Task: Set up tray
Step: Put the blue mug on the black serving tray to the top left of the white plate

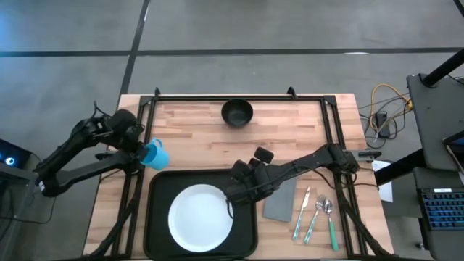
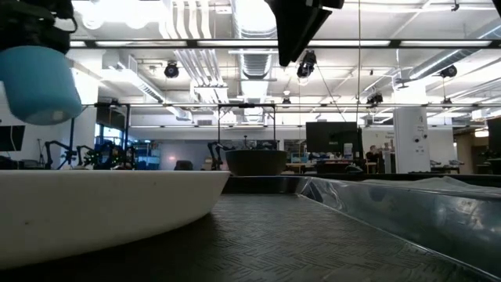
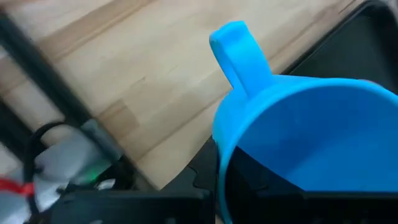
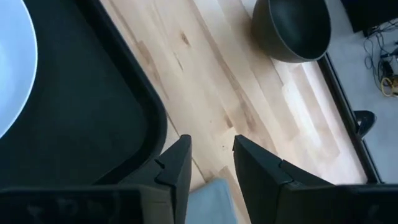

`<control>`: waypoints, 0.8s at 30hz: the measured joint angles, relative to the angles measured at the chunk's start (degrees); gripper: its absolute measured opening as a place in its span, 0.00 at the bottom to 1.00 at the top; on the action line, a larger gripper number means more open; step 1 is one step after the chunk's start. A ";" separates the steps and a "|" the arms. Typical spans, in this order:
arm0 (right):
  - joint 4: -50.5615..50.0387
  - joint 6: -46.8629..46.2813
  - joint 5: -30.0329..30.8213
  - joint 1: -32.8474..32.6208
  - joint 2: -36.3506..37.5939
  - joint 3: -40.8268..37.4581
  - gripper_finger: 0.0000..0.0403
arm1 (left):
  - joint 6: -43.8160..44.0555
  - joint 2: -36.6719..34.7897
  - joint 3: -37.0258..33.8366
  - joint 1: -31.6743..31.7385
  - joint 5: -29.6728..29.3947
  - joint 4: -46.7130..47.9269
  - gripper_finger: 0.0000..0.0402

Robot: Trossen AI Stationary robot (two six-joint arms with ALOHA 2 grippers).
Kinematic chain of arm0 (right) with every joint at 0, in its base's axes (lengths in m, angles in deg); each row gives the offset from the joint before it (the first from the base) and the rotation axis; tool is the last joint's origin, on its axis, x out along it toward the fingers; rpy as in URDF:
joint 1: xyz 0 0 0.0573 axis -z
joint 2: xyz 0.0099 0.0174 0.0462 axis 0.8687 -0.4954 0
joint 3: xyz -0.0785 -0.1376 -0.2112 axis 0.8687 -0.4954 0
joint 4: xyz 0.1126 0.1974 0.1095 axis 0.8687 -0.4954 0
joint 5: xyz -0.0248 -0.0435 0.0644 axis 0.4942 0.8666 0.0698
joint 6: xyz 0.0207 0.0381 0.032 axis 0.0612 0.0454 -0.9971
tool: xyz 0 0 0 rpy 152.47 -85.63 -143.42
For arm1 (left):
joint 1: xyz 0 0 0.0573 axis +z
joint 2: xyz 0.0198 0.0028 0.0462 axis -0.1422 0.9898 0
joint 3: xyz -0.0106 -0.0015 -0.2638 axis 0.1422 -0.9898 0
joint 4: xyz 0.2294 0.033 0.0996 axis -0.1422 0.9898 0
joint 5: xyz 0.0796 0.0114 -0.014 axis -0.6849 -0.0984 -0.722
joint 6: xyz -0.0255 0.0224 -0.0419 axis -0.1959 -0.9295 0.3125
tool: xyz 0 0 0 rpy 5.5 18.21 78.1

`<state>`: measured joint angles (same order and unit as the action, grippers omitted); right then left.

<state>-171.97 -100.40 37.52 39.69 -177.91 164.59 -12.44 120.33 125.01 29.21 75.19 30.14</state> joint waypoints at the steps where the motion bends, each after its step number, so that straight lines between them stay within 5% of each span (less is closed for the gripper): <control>1: 0.09 -0.17 -0.07 -0.14 0.00 -0.04 0.26 | 0.49 0.61 -0.01 -0.32 0.04 -1.32 0.00; 9: 0.34 -1.92 -1.39 -0.61 0.00 -0.12 0.22 | 0.74 11.28 0.02 -6.47 -1.07 -13.71 0.00; 16: 0.27 -4.95 -1.76 -1.22 -0.02 -0.12 0.20 | 3.46 20.44 -0.13 -19.94 -5.41 -18.86 0.00; 24: 0.14 -5.25 -1.52 -1.51 -0.07 -0.30 0.20 | 26.04 17.84 -1.42 -42.83 -14.46 -14.43 0.00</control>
<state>-171.82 -105.65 35.99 38.18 -177.97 164.29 13.60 138.17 123.59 -13.62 60.73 15.71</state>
